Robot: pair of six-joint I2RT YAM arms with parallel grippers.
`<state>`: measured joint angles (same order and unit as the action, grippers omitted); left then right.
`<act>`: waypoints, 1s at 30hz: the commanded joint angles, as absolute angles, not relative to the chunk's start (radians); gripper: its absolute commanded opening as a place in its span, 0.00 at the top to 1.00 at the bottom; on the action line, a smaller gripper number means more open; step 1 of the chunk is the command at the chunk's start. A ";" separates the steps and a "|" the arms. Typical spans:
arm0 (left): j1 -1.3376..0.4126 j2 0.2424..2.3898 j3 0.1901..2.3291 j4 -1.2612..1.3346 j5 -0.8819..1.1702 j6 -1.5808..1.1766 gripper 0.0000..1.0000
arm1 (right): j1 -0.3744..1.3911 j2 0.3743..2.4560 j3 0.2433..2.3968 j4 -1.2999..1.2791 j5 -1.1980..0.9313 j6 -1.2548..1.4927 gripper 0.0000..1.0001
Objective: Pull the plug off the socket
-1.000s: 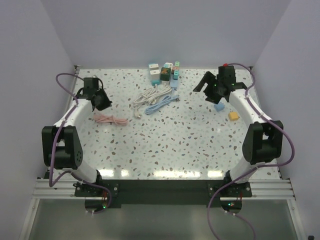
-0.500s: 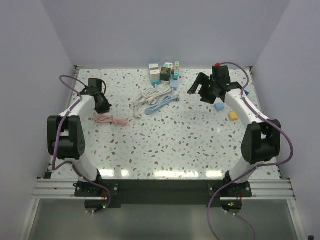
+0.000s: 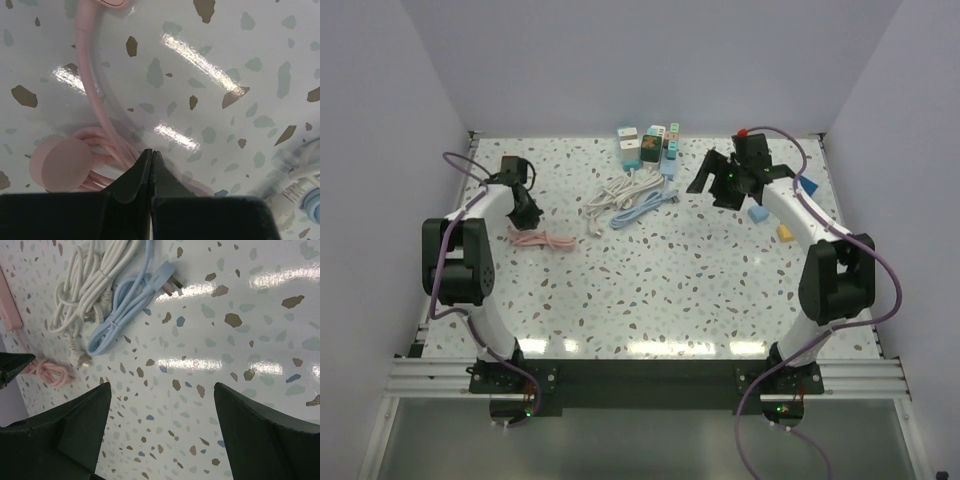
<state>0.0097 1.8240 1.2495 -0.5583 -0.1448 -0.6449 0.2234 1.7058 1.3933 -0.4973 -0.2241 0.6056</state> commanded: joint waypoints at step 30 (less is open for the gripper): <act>0.117 1.618 1.324 -0.640 -0.190 -0.572 1.00 | 0.442 2.168 1.810 -0.577 -0.091 0.864 0.22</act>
<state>0.1280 1.6852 1.3106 -0.6567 -0.2428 -0.6029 0.4038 2.1868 1.8259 -0.5869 -0.1333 0.7784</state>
